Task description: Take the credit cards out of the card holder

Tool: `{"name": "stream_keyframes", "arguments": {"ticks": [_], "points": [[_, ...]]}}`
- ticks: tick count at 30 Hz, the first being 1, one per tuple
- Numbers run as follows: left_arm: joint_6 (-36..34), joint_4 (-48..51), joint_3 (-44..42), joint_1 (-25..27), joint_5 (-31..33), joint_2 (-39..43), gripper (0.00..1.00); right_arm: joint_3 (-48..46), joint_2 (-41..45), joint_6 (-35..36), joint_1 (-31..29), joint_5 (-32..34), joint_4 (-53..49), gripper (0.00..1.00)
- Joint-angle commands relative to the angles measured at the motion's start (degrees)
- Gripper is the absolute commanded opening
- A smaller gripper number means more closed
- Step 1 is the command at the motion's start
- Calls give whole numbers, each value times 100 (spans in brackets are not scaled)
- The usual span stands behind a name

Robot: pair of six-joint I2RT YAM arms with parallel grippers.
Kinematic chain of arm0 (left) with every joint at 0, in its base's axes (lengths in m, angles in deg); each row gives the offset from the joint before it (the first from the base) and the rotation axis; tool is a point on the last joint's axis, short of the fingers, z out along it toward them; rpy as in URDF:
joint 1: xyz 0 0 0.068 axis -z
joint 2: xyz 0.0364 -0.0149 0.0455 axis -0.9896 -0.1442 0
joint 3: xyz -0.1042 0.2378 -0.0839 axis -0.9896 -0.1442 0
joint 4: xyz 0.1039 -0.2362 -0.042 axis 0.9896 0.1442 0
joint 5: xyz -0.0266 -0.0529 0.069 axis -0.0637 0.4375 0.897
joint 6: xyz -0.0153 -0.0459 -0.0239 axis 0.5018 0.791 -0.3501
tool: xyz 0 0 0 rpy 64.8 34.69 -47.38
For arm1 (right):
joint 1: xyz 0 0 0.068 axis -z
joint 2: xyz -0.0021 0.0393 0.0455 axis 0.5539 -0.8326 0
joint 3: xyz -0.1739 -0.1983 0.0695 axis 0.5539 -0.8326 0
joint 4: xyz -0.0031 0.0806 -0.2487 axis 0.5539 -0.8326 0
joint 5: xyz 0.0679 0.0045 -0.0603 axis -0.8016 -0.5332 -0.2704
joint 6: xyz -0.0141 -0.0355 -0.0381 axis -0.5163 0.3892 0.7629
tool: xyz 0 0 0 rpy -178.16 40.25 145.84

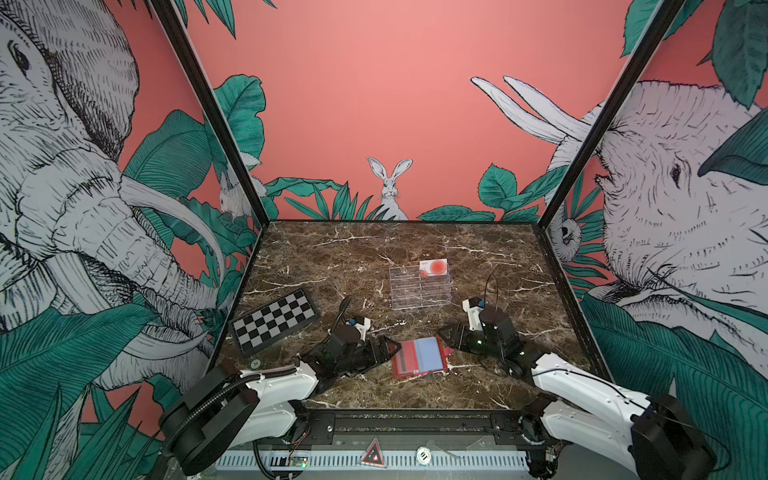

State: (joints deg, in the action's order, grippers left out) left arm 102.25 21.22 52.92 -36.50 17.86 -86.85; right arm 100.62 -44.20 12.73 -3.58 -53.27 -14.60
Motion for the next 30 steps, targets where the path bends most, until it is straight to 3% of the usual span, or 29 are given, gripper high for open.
{"name": "stream_keyframes", "arguments": {"ticks": [1,9,21,30], "points": [[103,-36,-178,-14,-5,-115,96,84,-218,-89,-279,305,369,56],[170,-383,-296,-15,-27,-328,93,309,-912,-87,-712,502,439,49],[239,-883,-345,-12,-245,-814,86,100,-1365,-293,-800,789,467,34],[330,-2072,-331,29,-491,-1752,57,-106,-1623,-454,-832,786,719,28]]}}
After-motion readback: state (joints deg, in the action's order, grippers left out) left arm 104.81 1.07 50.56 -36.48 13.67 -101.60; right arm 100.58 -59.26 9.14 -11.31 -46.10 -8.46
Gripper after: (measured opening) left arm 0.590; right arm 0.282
